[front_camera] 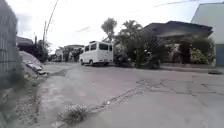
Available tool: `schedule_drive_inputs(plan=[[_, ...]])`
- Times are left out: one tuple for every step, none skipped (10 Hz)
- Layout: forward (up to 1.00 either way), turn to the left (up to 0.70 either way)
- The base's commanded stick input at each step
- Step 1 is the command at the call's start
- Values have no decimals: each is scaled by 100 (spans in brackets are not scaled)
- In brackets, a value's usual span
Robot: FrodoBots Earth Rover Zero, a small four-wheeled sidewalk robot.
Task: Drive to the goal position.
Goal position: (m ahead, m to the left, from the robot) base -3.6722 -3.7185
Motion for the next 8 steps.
schedule_drive_inputs(plan=[[0,-70],[0,-70],[0,-70],[0,-70],[0,-70],[0,-70],[0,-70],[0,-70]])
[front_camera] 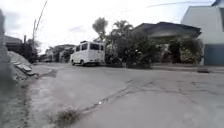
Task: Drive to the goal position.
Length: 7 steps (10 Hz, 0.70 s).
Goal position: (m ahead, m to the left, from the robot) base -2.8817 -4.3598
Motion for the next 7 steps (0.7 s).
schedule_drive_inputs(plan=[[0,-70],[0,-70],[0,-70],[0,-70],[0,-70],[0,-70],[0,-70]])
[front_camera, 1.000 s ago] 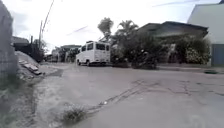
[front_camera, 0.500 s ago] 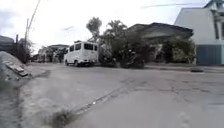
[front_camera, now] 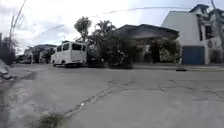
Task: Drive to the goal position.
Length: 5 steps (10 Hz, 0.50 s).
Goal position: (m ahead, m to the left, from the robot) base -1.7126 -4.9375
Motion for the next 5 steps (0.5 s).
schedule_drive_inputs(plan=[[0,-70],[0,-70],[0,-70],[0,-70],[0,-70]])
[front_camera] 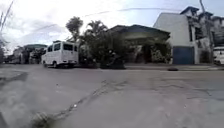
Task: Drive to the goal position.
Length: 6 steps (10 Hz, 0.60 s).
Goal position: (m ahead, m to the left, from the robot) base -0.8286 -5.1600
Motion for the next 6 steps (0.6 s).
schedule_drive_inputs(plan=[[0,-70],[0,-57],[0,-21],[0,0],[0,0],[0,0]])
